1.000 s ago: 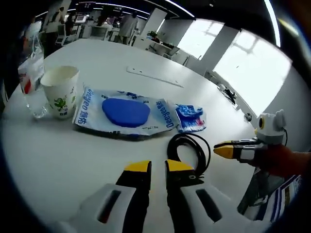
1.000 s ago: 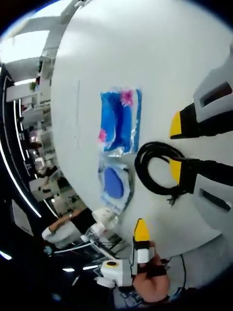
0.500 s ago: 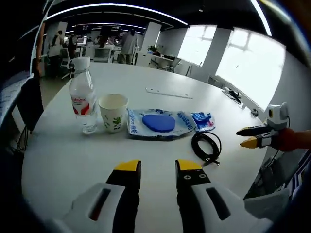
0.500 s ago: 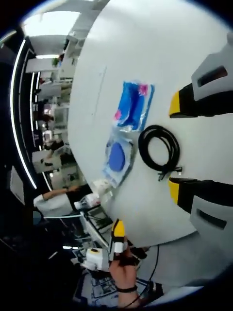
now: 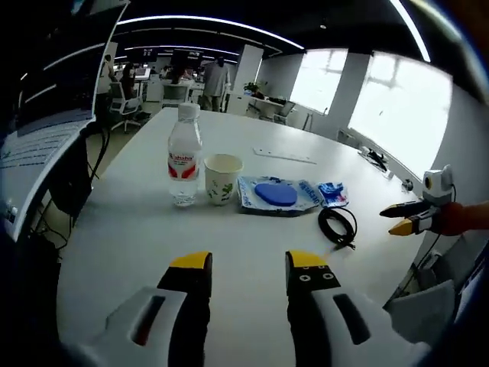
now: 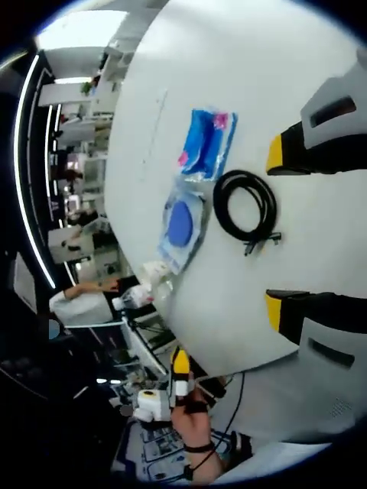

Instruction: Arrange the tabletop items into an orderly group along one side of the table until the central work area is clear of visible clutter.

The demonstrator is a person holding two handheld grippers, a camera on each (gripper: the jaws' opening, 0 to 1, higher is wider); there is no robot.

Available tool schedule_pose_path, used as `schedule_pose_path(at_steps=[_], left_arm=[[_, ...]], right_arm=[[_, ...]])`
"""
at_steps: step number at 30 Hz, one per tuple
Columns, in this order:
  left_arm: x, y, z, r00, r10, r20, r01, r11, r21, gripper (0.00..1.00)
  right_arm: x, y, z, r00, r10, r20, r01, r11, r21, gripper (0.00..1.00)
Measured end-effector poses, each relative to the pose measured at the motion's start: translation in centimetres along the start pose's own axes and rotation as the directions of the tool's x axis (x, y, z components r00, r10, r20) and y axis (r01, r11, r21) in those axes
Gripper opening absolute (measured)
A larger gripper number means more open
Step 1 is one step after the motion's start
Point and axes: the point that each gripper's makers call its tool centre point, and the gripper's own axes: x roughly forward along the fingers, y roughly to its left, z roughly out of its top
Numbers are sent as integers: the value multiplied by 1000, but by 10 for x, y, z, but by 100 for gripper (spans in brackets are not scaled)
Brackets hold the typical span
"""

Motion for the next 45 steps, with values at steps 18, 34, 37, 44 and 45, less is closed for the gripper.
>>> schedule_pose_path(at_steps=[18, 34, 37, 44, 45], left_arm=[[-16, 12, 3, 999, -1, 42, 3, 999, -42, 42], [-15, 6, 2, 999, -23, 41, 24, 999, -40, 43], [-13, 4, 0, 999, -27, 41, 28, 999, -45, 43], [-13, 4, 2, 999, -27, 42, 29, 999, -42, 43], [-13, 3, 2, 999, -28, 42, 29, 999, -40, 44]], right_arm=[[-9, 9, -10, 1000, -19, 1, 19, 999, 34, 66], [-17, 6, -17, 999, -52, 7, 51, 997, 64, 65], [-18, 5, -17, 998, -55, 6, 55, 996, 65, 65], [-17, 2, -19, 998, -57, 5, 57, 996, 71, 64], [-16, 2, -19, 998, -57, 5, 56, 996, 70, 64]])
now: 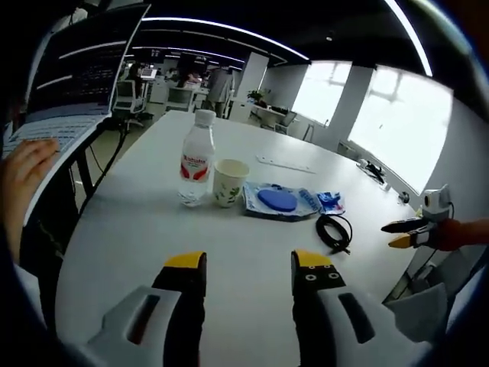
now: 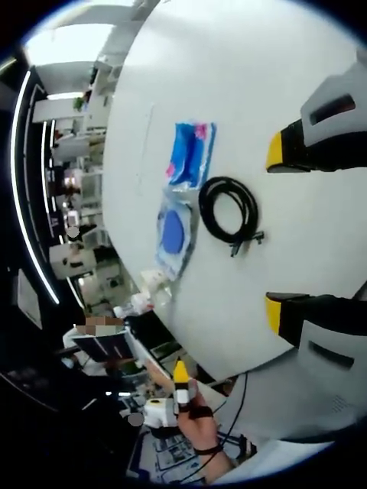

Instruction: Arrange the tabletop items into an orderly group along one side of the table until the central work area is clear of visible clutter.

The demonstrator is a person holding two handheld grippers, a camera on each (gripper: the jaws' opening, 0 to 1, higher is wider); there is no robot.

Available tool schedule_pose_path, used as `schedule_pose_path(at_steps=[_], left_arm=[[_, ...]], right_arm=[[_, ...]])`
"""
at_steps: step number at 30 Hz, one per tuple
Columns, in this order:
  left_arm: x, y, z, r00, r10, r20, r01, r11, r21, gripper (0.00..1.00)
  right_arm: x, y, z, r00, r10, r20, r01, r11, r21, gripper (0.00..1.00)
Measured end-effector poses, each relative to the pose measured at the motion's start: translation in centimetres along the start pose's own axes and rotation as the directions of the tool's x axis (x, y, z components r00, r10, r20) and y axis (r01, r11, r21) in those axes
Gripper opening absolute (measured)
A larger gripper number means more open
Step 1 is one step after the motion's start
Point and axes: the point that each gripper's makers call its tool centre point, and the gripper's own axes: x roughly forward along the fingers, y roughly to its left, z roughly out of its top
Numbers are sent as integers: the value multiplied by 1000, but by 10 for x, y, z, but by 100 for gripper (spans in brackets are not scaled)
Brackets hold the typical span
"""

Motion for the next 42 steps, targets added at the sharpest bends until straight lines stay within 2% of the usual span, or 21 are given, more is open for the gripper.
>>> schedule_pose_path(at_steps=[16, 31, 42], left_arm=[[0, -1, -1, 1000, -5, -7, 5, 1000, 4, 45], [2, -5, 3, 1000, -18, 10, 18, 1000, 3, 46], [4, -8, 8, 1000, -25, 9, 25, 998, 51, 48]], right_arm=[[3, 2, 1, 1000, 5, -1, -5, 1000, 5, 64], [1, 1, 3, 1000, -3, -1, 3, 1000, 3, 64], [0, 2, 4, 1000, -3, 4, 3, 1000, 2, 65]])
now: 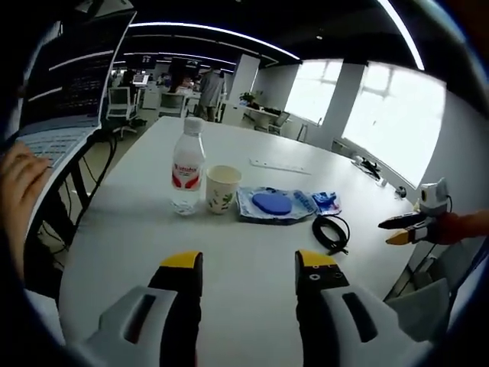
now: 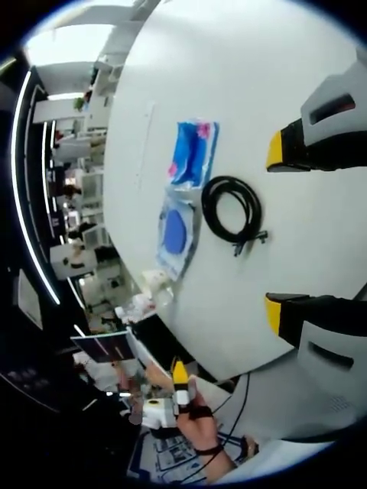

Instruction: Arrange the tabletop items into an orderly group along one side of the table until the central work area is clear of visible clutter.

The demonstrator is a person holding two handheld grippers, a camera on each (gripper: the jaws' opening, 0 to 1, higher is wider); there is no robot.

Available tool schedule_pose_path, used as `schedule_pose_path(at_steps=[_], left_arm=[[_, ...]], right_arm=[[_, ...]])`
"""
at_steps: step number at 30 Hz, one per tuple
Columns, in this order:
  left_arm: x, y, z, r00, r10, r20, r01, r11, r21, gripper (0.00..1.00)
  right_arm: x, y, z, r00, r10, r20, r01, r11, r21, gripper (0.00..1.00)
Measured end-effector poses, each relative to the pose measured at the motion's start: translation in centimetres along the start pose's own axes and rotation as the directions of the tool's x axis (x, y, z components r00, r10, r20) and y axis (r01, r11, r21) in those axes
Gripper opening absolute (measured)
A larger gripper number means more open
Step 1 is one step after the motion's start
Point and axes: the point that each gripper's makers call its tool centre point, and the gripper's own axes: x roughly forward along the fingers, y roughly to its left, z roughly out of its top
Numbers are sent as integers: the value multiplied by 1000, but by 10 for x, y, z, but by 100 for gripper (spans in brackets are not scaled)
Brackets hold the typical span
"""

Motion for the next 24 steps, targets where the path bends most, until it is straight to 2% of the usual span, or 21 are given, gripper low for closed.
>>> schedule_pose_path(at_steps=[11, 24], left_arm=[[2, -3, -1, 1000, -10, 4, 10, 1000, -15, 48], [3, -3, 0, 1000, -12, 11, 12, 1000, -23, 48]], right_arm=[[-4, -2, -10, 1000, -11, -13, 11, 1000, 14, 65], [-5, -5, -10, 1000, -23, -13, 24, 1000, 18, 65]])
